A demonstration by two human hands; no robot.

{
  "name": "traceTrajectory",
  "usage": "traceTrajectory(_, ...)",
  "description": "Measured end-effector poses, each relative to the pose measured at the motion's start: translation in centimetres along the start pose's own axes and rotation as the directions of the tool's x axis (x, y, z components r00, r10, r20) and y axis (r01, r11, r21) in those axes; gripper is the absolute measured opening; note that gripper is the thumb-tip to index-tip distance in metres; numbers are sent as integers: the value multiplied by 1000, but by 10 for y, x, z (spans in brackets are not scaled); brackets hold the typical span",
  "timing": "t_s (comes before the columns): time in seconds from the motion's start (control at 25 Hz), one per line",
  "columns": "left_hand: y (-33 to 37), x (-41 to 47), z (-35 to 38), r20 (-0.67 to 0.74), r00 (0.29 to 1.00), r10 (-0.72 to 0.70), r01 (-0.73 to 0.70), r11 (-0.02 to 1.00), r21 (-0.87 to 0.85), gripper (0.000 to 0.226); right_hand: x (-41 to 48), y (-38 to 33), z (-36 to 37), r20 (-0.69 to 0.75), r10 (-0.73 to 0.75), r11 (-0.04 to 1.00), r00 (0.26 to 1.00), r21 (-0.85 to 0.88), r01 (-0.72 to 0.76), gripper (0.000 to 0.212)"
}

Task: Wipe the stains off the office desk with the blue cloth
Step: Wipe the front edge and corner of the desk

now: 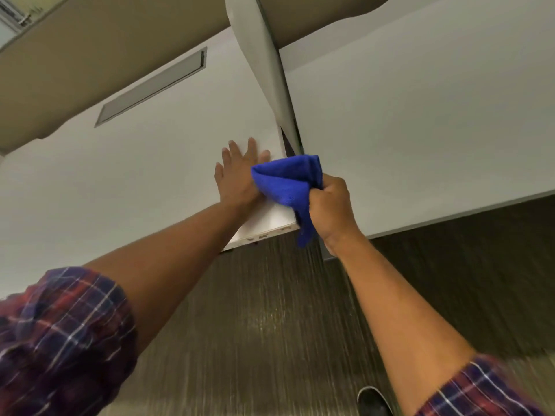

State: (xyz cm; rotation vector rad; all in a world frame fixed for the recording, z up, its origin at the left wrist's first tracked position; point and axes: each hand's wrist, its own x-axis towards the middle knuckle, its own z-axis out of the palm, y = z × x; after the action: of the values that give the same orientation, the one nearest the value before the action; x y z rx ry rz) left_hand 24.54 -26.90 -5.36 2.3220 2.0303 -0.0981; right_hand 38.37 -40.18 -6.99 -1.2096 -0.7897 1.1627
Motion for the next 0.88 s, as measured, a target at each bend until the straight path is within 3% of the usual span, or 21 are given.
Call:
traceTrajectory(0.28, 8, -11, -10, -56, 998, 3, -14, 981, -196, 51, -102, 34, -16, 39, 57, 967, 998, 248, -65, 26)
traceTrajectory(0.4, -1, -13, -21, 32, 999, 34, -22, 947, -320, 58, -137, 56, -13, -159, 159, 917, 974, 389, -86, 29)
traceTrajectory(0.52, -40, -9, -38, 70, 970, 234, -215, 954, -210, 79, -151, 61, -23, -338, 287, 839, 896, 539, -66, 26)
traceTrajectory(0.64, -97, -8, -42, 59, 899, 434, -431, 900, -62, 84, -166, 60, -15, -397, 279, 881, 874, 467, -69, 32)
traceTrajectory(0.72, -118, -11, -35, 70, 839, 540, -538, 842, -42, 84, -172, 53, 5, -464, 256, 931, 848, 355, -86, 23)
traceTrajectory(0.88, -130, -11, -15, -6, 811, 585, -583, 808, -91, 69, -161, 43, 39, -649, 152, 964, 746, 262, 32, 20)
